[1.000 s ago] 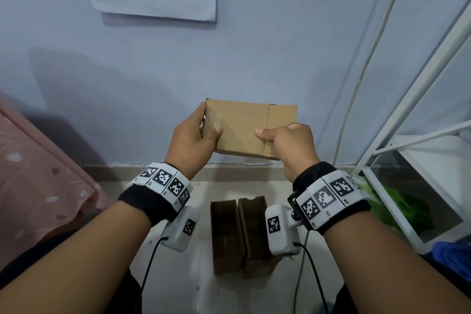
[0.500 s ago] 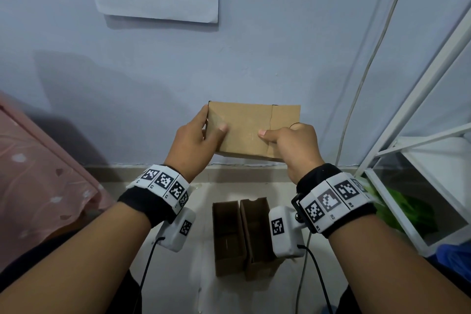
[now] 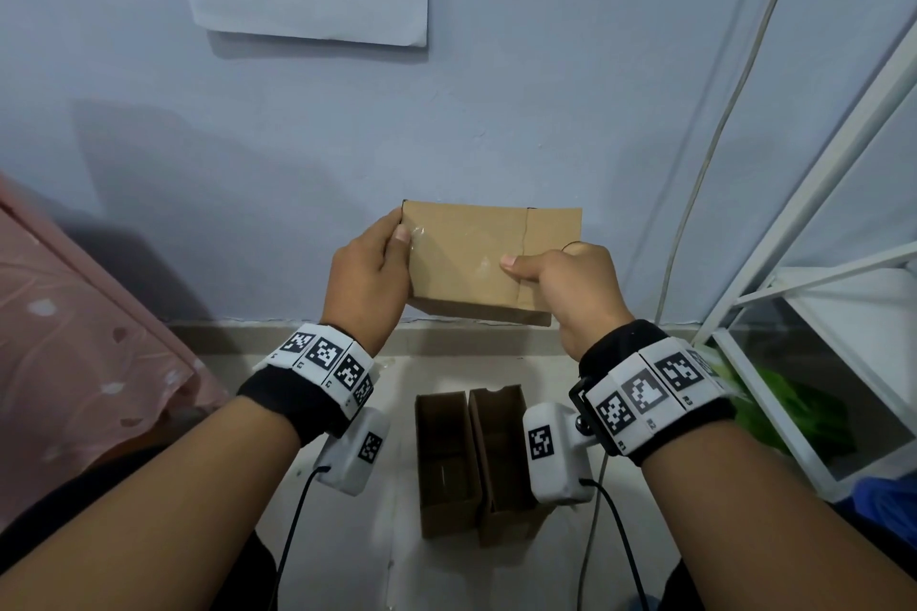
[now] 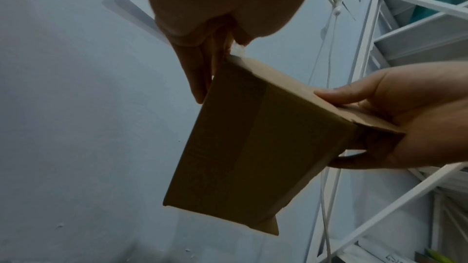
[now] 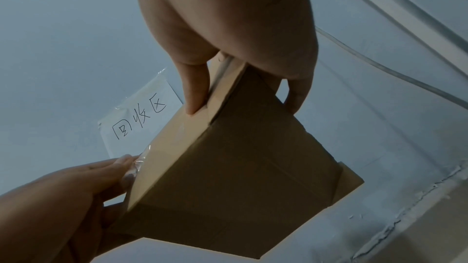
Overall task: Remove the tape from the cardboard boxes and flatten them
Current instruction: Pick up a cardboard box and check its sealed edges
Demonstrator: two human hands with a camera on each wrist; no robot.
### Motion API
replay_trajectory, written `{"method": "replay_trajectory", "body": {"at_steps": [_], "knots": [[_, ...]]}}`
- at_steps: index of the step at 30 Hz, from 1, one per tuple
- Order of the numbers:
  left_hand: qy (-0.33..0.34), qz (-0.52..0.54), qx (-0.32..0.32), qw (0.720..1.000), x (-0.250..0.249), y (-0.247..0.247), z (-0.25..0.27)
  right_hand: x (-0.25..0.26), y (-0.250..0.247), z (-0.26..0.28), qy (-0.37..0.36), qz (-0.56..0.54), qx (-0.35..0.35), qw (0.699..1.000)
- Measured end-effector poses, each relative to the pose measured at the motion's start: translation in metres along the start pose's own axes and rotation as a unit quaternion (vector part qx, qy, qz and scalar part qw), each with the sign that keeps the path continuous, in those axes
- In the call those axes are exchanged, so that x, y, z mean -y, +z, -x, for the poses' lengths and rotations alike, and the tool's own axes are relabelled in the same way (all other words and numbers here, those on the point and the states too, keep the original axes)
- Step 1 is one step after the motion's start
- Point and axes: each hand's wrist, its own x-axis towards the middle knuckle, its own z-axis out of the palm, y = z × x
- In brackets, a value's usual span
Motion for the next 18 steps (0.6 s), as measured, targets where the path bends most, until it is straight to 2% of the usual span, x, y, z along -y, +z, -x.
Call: {"method": "replay_trajectory", "body": {"at_steps": [6,12,18], "knots": [[-0.038,0.044,0.006,0.998,-0.009,0.003,0.002,0.006,0.002,0.008,0.005,0.019,-0.014,1.000],[-0.014,-0.002,-0.032,0.999,0.001,0.002,-0.002,0.006,0.002,0.007,0.015,0.017,-0.014,1.000],[-0.016,-0.015,-0.036,0.999,0.004,0.005,-0.002,0.000,0.003,0.002,-0.006,0.038,-0.021,0.999]]}}
